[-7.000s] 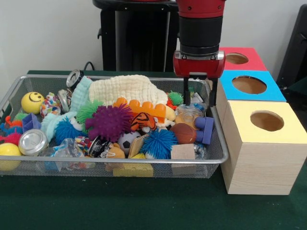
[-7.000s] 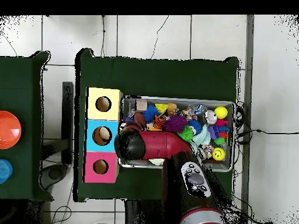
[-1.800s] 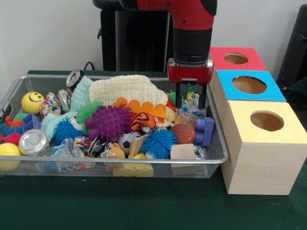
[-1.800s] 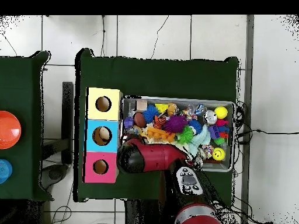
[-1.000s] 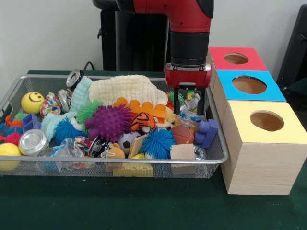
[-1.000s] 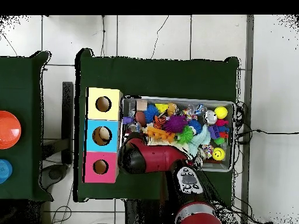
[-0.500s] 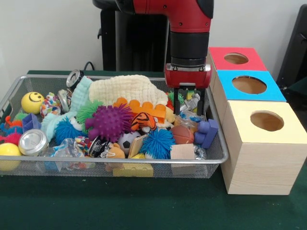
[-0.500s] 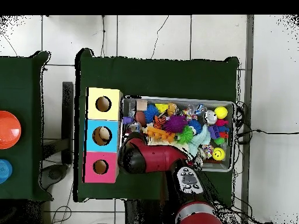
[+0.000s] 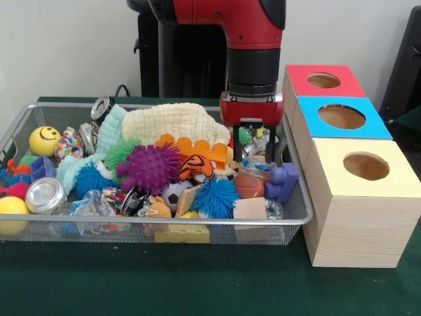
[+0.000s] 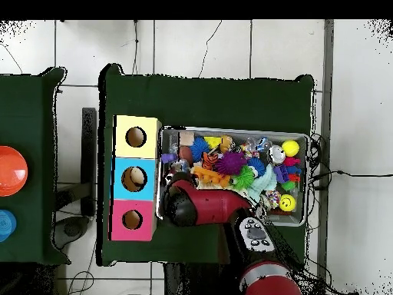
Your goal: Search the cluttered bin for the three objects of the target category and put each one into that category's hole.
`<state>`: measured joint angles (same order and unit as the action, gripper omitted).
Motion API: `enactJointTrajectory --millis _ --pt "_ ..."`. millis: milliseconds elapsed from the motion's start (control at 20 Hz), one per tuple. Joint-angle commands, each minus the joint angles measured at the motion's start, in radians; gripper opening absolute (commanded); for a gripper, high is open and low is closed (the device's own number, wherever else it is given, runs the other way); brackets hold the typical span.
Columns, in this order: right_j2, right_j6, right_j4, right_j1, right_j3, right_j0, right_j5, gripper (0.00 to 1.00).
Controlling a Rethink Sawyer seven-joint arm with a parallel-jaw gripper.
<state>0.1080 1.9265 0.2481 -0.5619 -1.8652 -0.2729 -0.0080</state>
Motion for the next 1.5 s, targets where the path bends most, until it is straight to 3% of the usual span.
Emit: enactJointTrajectory --millis 50,900,950,1250,1500 --pt "0.076 0.014 0.074 0.18 0.081 -0.042 0.035 1.0" --pt "0.033 0.067 0.044 0.084 0.024 0.012 0.052 1.0" --pt "0.024 0.07 0.052 0.083 0.027 0.02 0.02 0.0" --pt "-0.027 0.06 0.036 0.071 0.054 0.07 0.083 0.0" --pt "-0.043 0.09 0.022 0.071 0.041 0.084 0.047 0.0"
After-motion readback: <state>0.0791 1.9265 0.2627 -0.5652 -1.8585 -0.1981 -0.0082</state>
